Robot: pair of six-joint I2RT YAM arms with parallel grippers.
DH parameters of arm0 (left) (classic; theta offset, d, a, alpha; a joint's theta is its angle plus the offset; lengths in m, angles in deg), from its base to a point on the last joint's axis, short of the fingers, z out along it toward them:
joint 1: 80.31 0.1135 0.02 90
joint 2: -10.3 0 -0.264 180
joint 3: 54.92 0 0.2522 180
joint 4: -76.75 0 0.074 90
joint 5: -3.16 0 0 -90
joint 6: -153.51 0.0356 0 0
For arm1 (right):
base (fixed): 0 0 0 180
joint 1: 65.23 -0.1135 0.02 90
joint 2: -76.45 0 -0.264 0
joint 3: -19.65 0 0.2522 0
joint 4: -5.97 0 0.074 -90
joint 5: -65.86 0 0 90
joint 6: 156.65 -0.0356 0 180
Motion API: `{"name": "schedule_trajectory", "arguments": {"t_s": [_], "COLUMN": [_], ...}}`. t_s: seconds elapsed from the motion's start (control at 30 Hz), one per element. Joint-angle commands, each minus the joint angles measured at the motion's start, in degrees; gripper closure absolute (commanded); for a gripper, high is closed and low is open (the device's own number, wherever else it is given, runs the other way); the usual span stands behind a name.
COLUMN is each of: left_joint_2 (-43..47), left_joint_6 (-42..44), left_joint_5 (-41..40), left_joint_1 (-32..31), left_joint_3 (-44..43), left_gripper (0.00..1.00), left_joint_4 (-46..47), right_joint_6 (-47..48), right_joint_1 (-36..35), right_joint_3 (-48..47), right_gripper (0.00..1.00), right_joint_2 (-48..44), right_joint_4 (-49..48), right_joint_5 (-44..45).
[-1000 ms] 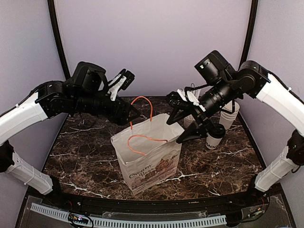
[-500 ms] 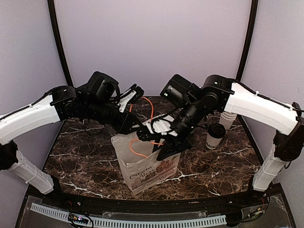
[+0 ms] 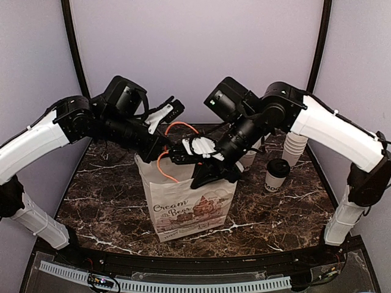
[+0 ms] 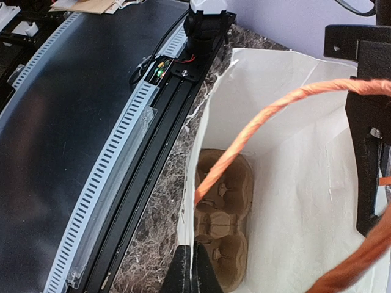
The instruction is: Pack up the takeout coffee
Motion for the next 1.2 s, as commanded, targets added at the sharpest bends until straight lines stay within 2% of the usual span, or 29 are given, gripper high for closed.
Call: {"name": "schedule_trajectory", "arguments": {"t_s": [0.0,0.23,0.47,1.17], "left_joint_2": [0.5,-2.2,-3.2,-0.5], "left_joint_6": [4.0,8.4,10.4,10.5], "left_joint_5": [-3.5,-6.5,-7.2,-9.4], "left_joint_1": [0.3,0.3,0.3,0.4], "left_joint_3": [-7.4,-15.4,-17.7,-7.3], "left_gripper": [1.00,1.00,1.00,1.00], "left_joint_4": [-2.7,-4.8,-5.7,-1.2], "right_joint_6": [0.8,0.7,-0.1,-0.4], "right_joint_1": [-0.6,-0.8,-1.1,-1.3], "right_joint_3": [-6.6,-14.5,-16.7,-11.0], "right_gripper": [1.00,1.00,1.00,1.00], "right_joint_2": [0.9,2.3,2.3,3.7], "right_joint_4": [-0.1,1.2,1.4,0.0], "right_joint_5": [0.1,2.2,2.6,5.8]}}
